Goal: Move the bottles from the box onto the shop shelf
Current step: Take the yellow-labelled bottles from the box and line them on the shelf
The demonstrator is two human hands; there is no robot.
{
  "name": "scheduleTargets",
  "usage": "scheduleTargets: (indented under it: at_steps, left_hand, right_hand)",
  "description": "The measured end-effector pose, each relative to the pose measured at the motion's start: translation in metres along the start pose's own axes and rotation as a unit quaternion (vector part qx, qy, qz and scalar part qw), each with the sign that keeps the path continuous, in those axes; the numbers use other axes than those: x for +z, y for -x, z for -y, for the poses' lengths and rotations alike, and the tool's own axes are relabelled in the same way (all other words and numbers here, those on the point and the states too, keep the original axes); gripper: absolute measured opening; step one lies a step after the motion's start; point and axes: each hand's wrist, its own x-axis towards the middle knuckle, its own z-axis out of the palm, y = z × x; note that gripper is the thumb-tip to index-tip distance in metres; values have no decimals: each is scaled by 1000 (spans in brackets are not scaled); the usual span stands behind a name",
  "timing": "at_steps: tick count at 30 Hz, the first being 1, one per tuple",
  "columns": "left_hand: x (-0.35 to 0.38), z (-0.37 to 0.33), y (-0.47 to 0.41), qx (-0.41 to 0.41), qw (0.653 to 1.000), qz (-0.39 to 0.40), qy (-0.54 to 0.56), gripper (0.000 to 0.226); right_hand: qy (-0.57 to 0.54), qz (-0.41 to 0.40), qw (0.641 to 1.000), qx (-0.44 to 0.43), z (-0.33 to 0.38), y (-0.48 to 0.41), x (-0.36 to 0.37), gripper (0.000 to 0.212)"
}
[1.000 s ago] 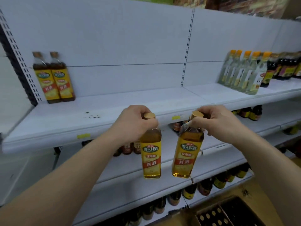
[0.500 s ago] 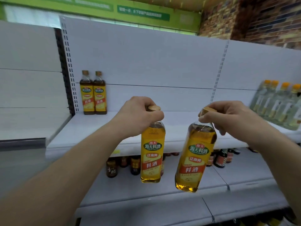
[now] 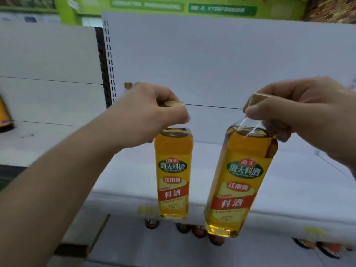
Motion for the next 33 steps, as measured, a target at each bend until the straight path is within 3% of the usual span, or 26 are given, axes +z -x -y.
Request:
scheduleTargets:
  at_steps: [4, 10, 23, 33]
  left_hand:
    - [-6, 11, -25, -21, 999, -25, -17, 16]
    - [-8, 41, -66, -34, 998, -43, -17, 14]
    - [-24, 113, -145, -32, 999, 28, -6, 16]
    - [-20, 142, -162, -17, 999, 33, 20, 11]
  right_hand:
    - [-5, 43, 999, -33, -17, -40, 11, 47]
    - [-7, 59, 998, -11, -34, -88, 36, 22]
    - [39, 33, 993, 103, -59, -156, 95, 19]
    - [44, 32, 991, 120, -73, -177, 123, 20]
